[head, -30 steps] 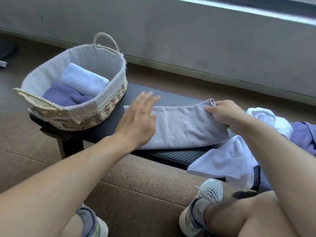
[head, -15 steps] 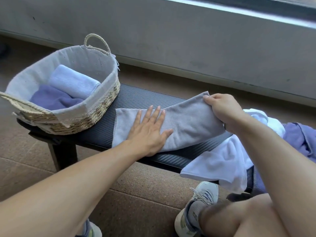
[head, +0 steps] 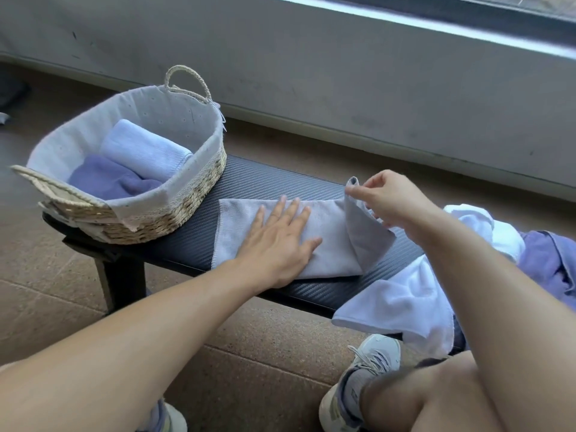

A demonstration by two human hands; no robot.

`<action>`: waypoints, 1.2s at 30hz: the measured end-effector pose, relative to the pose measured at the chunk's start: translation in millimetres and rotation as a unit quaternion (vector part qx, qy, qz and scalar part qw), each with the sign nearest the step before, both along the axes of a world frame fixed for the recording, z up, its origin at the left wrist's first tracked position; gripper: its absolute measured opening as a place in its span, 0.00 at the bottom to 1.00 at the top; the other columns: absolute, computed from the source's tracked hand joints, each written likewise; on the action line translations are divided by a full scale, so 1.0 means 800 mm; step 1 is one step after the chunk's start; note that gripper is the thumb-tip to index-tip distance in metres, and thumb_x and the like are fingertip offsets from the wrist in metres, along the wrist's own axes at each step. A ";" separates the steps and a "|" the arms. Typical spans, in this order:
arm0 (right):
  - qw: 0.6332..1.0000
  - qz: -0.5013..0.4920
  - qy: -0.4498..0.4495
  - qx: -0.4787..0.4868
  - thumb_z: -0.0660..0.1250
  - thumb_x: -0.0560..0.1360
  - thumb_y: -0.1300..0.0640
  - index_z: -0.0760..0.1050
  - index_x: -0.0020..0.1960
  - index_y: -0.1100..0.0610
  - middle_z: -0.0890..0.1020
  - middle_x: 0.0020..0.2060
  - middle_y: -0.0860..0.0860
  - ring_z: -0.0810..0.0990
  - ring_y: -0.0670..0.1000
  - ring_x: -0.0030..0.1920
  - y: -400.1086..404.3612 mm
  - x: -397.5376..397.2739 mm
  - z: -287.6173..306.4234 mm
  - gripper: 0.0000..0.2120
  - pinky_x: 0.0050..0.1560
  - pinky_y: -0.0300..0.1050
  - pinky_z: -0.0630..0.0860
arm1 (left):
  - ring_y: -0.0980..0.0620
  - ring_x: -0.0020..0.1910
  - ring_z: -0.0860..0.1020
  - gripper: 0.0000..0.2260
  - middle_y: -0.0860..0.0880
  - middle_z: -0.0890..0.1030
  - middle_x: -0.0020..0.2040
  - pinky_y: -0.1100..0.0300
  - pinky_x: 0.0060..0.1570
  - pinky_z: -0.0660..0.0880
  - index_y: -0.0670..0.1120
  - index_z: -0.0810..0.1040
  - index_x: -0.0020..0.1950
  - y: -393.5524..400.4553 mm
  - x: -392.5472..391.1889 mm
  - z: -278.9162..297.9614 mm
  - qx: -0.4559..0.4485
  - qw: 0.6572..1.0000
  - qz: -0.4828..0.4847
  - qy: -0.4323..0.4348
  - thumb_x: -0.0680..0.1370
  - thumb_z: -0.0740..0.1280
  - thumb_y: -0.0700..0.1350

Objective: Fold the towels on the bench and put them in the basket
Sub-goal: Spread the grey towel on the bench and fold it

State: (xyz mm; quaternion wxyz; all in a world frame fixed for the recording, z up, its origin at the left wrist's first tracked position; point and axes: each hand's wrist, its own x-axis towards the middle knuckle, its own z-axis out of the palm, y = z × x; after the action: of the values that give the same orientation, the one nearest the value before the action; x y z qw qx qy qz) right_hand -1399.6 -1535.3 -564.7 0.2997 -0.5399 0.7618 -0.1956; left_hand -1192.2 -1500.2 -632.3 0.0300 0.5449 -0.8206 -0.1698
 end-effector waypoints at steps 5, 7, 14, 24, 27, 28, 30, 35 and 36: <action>0.998 -0.041 -0.045 0.031 0.60 0.70 0.23 0.79 0.51 0.58 0.81 0.44 0.51 0.81 0.55 0.44 0.004 -0.010 0.004 0.38 0.50 0.54 0.81 | 0.52 0.80 0.33 0.35 0.51 0.37 0.83 0.47 0.79 0.35 0.53 0.41 0.83 -0.001 0.056 -0.011 -0.010 0.999 0.023 -0.048 0.80 0.43 0.68; 0.995 -0.052 -0.060 0.053 0.61 0.68 0.21 0.79 0.56 0.55 0.82 0.49 0.51 0.81 0.56 0.50 0.010 -0.013 0.006 0.38 0.52 0.56 0.81 | 0.52 0.80 0.32 0.38 0.51 0.36 0.82 0.48 0.79 0.35 0.54 0.39 0.83 0.001 0.070 -0.017 -0.010 0.998 0.022 -0.056 0.77 0.39 0.71; 0.989 -0.055 -0.089 0.102 0.77 0.72 0.49 0.78 0.48 0.55 0.73 0.38 0.54 0.69 0.48 0.30 0.017 -0.022 -0.004 0.13 0.26 0.36 0.68 | 0.50 0.79 0.30 0.42 0.47 0.32 0.81 0.47 0.79 0.36 0.50 0.36 0.82 0.004 0.071 -0.020 0.002 0.996 0.061 -0.072 0.76 0.40 0.73; 0.975 -0.109 -0.170 0.091 0.77 0.69 0.61 0.84 0.49 0.58 0.85 0.42 0.52 0.84 0.51 0.39 0.016 -0.027 -0.006 0.10 0.38 0.42 0.78 | 0.51 0.79 0.30 0.41 0.50 0.35 0.82 0.46 0.78 0.32 0.52 0.39 0.83 0.003 0.070 -0.017 0.009 0.997 0.067 -0.037 0.77 0.44 0.73; 0.974 -0.084 -0.199 0.063 0.73 0.70 0.63 0.81 0.45 0.59 0.84 0.42 0.56 0.82 0.56 0.40 0.016 -0.013 0.002 0.05 0.39 0.44 0.75 | 0.50 0.79 0.29 0.41 0.49 0.36 0.82 0.44 0.77 0.32 0.52 0.41 0.83 0.003 0.066 -0.017 0.018 0.997 0.072 -0.018 0.77 0.47 0.73; 0.973 -0.072 -0.213 0.048 0.72 0.70 0.65 0.77 0.42 0.57 0.81 0.40 0.58 0.79 0.56 0.38 0.016 -0.008 0.006 0.05 0.38 0.45 0.72 | 0.50 0.79 0.30 0.42 0.49 0.36 0.83 0.44 0.77 0.32 0.52 0.42 0.83 0.003 0.063 -0.016 0.021 0.997 0.076 -0.006 0.77 0.49 0.73; 0.971 -0.055 -0.233 0.018 0.72 0.69 0.66 0.71 0.35 0.54 0.75 0.35 0.57 0.72 0.55 0.35 0.014 0.004 0.012 0.12 0.35 0.45 0.67 | 0.50 0.80 0.31 0.40 0.49 0.39 0.83 0.45 0.77 0.31 0.51 0.46 0.84 0.001 0.055 -0.013 0.043 0.994 0.091 0.036 0.78 0.52 0.71; 0.978 -0.007 -0.205 -0.037 0.71 0.67 0.69 0.68 0.35 0.53 0.73 0.31 0.52 0.71 0.50 0.30 0.016 0.056 0.024 0.15 0.32 0.42 0.69 | 0.50 0.82 0.50 0.25 0.48 0.58 0.82 0.50 0.80 0.46 0.50 0.62 0.80 -0.002 0.057 0.014 0.049 0.965 0.145 0.212 0.84 0.60 0.54; 0.981 0.004 -0.190 -0.043 0.72 0.66 0.68 0.69 0.36 0.53 0.74 0.32 0.52 0.72 0.50 0.31 0.017 0.069 0.022 0.14 0.33 0.43 0.69 | 0.49 0.79 0.60 0.21 0.49 0.68 0.77 0.51 0.78 0.56 0.50 0.68 0.77 -0.003 0.064 0.022 0.011 0.954 0.171 0.245 0.83 0.62 0.50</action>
State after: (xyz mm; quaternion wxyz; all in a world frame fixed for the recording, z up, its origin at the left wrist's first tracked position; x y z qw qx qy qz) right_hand -1344.3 -1521.6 -546.7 0.4164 -0.5086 0.6793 -0.3263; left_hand -1141.2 -1502.5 -614.6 0.2522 0.6194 -0.6805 -0.2994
